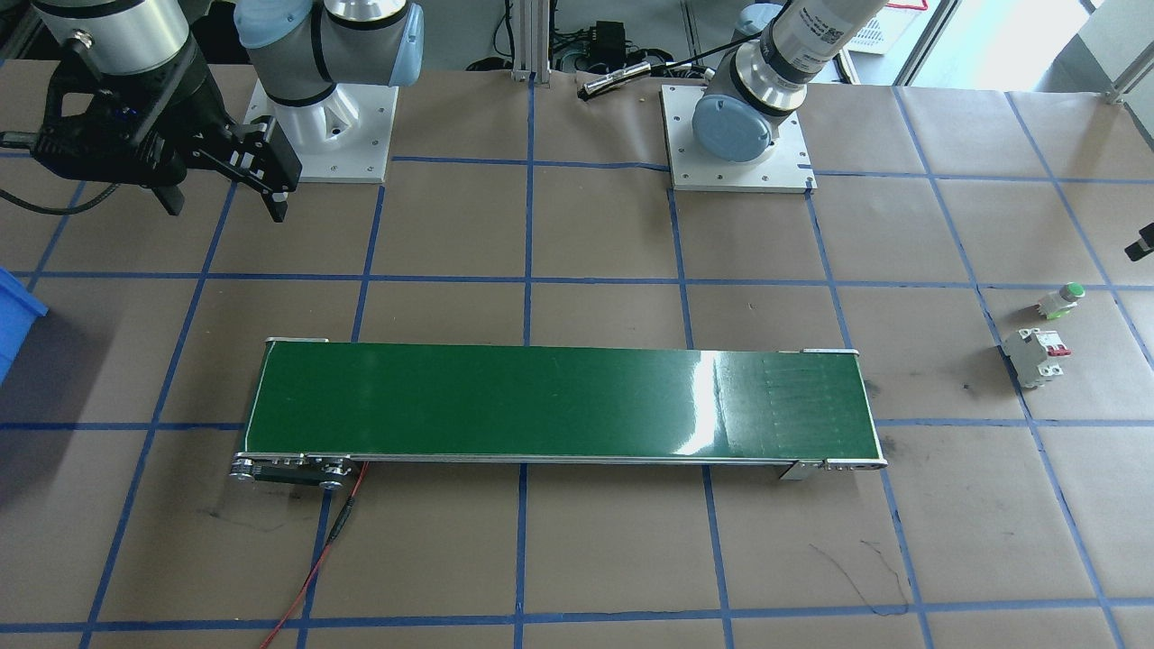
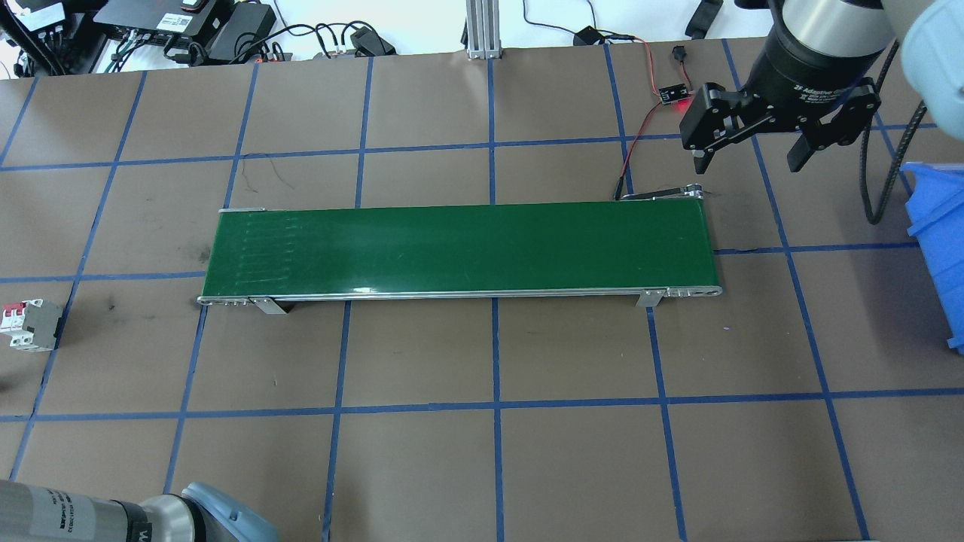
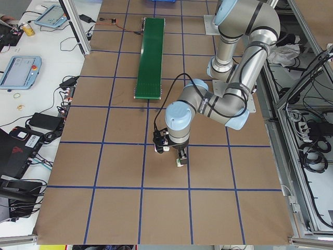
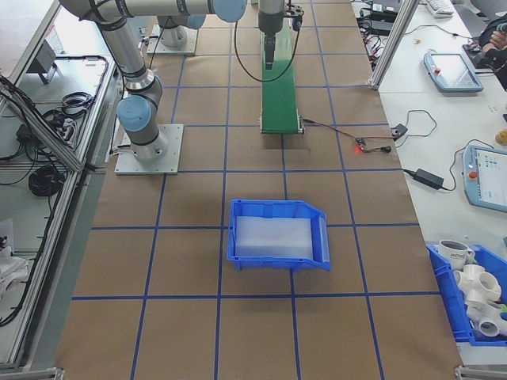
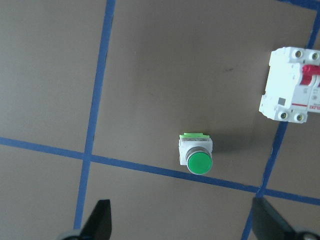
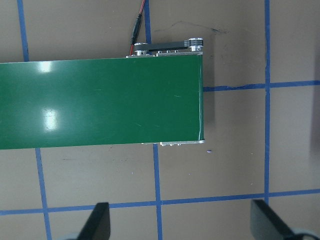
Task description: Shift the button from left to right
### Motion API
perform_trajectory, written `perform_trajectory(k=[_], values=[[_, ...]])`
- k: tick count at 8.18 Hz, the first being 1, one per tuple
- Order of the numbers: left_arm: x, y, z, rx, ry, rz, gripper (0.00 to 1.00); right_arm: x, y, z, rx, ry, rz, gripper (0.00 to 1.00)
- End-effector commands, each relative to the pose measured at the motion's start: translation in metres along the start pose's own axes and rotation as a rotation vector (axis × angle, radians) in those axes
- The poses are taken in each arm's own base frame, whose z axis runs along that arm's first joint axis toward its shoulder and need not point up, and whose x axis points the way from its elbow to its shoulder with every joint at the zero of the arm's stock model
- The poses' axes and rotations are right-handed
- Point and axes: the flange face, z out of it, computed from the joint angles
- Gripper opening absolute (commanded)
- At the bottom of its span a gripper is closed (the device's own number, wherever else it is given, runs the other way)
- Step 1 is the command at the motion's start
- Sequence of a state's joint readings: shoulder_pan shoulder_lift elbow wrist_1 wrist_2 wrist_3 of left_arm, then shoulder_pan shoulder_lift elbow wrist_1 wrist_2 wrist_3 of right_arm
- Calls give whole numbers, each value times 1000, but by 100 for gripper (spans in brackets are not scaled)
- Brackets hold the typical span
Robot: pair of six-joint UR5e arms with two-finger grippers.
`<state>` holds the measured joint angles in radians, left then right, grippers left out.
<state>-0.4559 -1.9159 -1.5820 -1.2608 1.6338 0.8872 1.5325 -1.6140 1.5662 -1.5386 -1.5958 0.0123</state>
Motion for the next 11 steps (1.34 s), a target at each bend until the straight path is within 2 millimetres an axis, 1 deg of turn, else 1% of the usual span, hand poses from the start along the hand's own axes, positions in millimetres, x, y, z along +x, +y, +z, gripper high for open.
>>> perform_trajectory(k=[1,3,4,5,7,9,11], values=[[10,3,26,-10,19,3,100,0,0,0,0,0,0,100],[13,4,41,2,17,12,100,0,0,0,0,1,0,100],[18,4,51,-5,28,17,100,0,0,0,0,1,0,100],[25,6,70,-25,49,25,100,0,0,0,0,1,-3,100],[35,5,82,-39,55,128,100,0,-1,1,-2,0,-11,100],[31,0,88,-29,39,143,100,0,0,0,0,-2,-8,100],[27,-6,113,-35,44,164,100,-1,0,0,1,-5,-3,100]])
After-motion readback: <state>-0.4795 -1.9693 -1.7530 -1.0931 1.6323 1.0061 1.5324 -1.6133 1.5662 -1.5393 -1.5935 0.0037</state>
